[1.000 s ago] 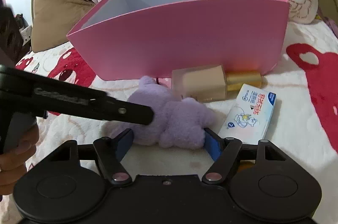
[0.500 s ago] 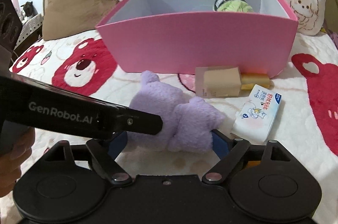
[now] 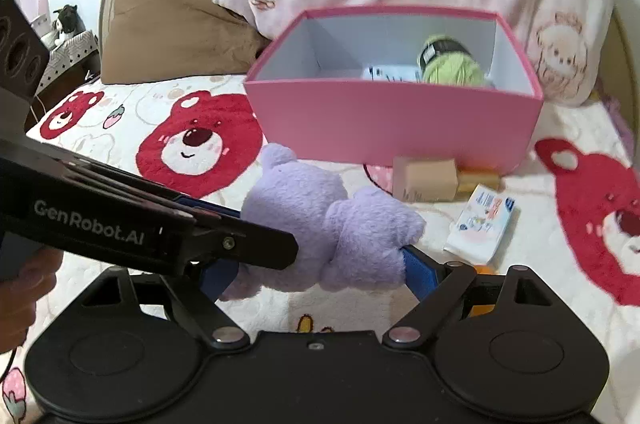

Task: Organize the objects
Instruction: 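Lift the purple plush into the pink box and open the left gripper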

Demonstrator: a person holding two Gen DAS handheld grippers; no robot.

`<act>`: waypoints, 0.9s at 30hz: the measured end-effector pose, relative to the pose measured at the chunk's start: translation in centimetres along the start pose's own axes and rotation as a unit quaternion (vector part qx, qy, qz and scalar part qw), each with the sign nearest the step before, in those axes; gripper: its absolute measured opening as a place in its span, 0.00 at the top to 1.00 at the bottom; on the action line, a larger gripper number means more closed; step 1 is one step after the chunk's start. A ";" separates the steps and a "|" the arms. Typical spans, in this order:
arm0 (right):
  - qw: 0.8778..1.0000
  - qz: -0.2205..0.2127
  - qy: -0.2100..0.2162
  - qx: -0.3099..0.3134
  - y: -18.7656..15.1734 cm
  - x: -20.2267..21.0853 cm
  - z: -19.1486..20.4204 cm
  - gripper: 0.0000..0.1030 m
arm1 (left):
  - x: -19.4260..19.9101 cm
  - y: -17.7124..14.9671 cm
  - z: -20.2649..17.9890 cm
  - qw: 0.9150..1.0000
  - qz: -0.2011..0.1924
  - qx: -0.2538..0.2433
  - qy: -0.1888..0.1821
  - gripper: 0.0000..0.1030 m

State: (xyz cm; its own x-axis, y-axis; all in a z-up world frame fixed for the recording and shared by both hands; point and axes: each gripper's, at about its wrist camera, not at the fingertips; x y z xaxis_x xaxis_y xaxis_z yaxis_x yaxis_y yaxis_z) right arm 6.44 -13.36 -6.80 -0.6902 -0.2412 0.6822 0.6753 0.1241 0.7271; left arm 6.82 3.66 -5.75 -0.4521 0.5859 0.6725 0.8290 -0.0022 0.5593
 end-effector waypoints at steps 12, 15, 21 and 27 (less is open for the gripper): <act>0.999 -0.038 -0.003 0.003 3.7 3.5 1.8 0.25 | 4.9 3.3 -1.9 0.998 -0.046 -0.047 0.025 0.68; 0.999 -0.046 -0.007 0.023 5.6 4.1 1.9 0.26 | 5.8 5.4 -2.5 0.997 -0.045 -0.061 0.030 0.67; 0.998 -0.056 0.009 0.034 10.8 4.0 0.5 0.27 | 6.8 10.4 -4.1 0.990 -0.055 -0.115 0.067 0.67; 0.997 -0.063 0.019 0.032 14.9 2.0 -1.8 0.29 | 5.3 16.1 -3.9 0.987 -0.046 -0.125 0.094 0.67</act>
State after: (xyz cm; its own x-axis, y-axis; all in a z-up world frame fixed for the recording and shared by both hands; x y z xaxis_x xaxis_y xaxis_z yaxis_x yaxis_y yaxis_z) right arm 15.61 -13.71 5.23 -0.7576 -0.2948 0.5823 0.5650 0.1504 0.8113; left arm 16.48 3.57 8.70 -0.5937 0.4332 0.6781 0.6852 -0.1696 0.7083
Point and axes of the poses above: each gripper's, at about its wrist camera, not at the fingertips, and x roughly against the way its jaws point, z to its left, y to its top, and after that the axes turned 4 degrees about x, right-handed
